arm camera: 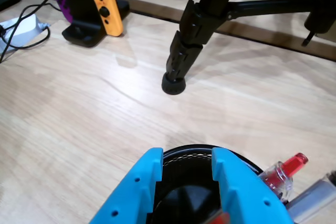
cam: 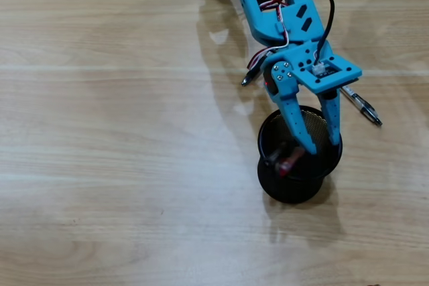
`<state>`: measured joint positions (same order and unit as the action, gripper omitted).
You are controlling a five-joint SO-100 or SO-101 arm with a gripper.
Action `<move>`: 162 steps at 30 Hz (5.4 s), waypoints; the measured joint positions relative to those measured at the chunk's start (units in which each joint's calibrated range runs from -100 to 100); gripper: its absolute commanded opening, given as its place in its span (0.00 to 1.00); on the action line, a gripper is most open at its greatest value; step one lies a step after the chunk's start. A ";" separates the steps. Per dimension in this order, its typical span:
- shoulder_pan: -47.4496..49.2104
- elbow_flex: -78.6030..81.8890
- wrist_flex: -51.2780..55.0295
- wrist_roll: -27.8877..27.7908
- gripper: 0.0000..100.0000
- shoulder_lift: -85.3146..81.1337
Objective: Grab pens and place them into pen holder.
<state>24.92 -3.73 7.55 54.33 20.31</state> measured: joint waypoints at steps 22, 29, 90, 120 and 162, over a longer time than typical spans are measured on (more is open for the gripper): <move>-2.38 2.57 56.37 -3.49 0.02 -27.27; -1.81 2.57 68.45 -2.81 0.02 -34.58; 7.91 -4.70 90.89 29.60 0.19 -9.01; 7.24 -0.89 80.45 30.79 0.19 2.04; 6.38 13.75 61.37 33.86 0.02 0.42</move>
<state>31.30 10.03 68.93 88.19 20.73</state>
